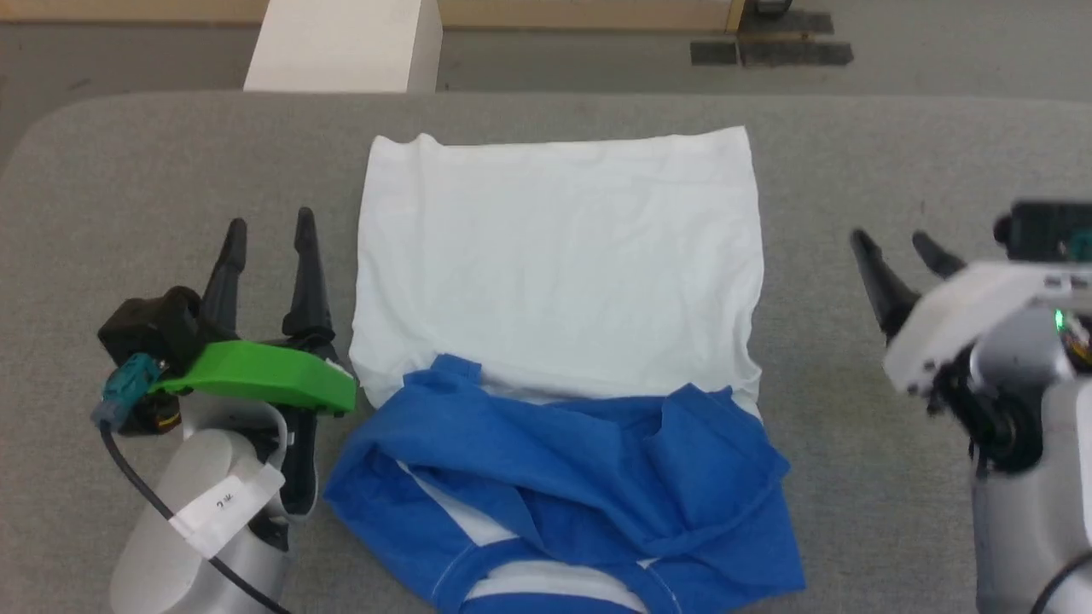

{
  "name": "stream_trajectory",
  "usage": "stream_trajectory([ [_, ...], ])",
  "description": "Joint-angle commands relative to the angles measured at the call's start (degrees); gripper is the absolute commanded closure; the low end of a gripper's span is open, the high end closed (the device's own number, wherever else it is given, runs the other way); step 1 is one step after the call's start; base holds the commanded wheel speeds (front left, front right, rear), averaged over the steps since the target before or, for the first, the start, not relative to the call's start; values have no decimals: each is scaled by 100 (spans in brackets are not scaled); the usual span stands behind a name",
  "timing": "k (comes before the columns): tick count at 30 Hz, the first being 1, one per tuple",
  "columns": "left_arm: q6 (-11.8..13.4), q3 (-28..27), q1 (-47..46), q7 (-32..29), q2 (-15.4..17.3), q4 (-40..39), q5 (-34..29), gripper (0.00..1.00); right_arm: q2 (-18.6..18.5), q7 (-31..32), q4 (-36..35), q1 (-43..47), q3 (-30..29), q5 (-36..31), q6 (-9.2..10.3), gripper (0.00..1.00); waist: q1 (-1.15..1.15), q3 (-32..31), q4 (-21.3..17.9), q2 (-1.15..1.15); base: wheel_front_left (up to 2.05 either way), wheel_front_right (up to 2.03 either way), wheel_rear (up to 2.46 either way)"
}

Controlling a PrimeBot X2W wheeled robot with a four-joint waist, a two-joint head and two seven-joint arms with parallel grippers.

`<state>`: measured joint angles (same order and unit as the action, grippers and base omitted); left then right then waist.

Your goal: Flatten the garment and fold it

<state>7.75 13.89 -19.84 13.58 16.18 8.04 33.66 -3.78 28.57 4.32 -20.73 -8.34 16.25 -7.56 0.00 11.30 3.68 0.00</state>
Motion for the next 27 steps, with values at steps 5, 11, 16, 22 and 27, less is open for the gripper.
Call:
stream_trajectory([
  [5,70,-99,-246,110,-130,-295,-225,0,-339,767,530,-1439,220,-489,8,0,0,979,416,0,0,0,0],
  [11,96,-98,-534,135,-393,-604,-472,0,-756,1526,1400,-2907,530,-977,8,0,0,1688,903,0,0,0,0],
  [16,51,-63,-650,139,-624,-713,-609,0,-1011,2158,2089,-3698,886,-1431,8,0,0,2120,1227,0,0,0,0],
  [22,-58,-62,-715,140,-892,-740,-726,0,-1118,2610,2534,-4163,1051,-1833,8,0,0,2450,1491,0,0,0,0],
  [27,-112,-193,-687,141,-1033,-730,-798,0,-1197,2938,2761,-4233,1109,-2048,8,0,0,2548,1561,0,0,0,0],
])
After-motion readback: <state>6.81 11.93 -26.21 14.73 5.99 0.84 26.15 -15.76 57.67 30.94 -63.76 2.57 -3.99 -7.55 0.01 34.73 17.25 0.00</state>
